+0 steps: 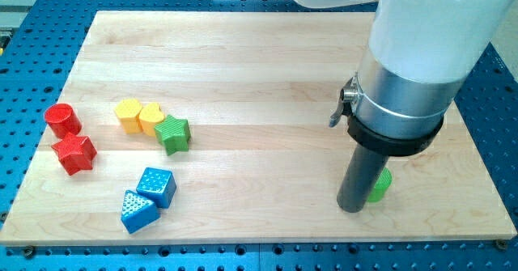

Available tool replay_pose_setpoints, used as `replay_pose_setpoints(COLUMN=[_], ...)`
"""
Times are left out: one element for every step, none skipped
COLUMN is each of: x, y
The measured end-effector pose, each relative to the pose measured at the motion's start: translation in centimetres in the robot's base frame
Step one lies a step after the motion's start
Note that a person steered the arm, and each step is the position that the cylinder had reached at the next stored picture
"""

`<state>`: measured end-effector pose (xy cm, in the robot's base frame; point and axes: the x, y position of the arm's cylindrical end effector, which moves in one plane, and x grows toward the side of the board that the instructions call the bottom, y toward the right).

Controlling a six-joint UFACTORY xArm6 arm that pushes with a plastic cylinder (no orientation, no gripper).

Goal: Slightly move the green circle to the right

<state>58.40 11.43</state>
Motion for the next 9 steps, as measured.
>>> replay_pose_setpoints(x=[0.0,0.0,0.0,2.4,0.9,-2.7,-4.3,-0.8,0.6], y=[0.0,-0.2,-0.2,-1.6,0.0,0.2,0.2,3.8,3.4])
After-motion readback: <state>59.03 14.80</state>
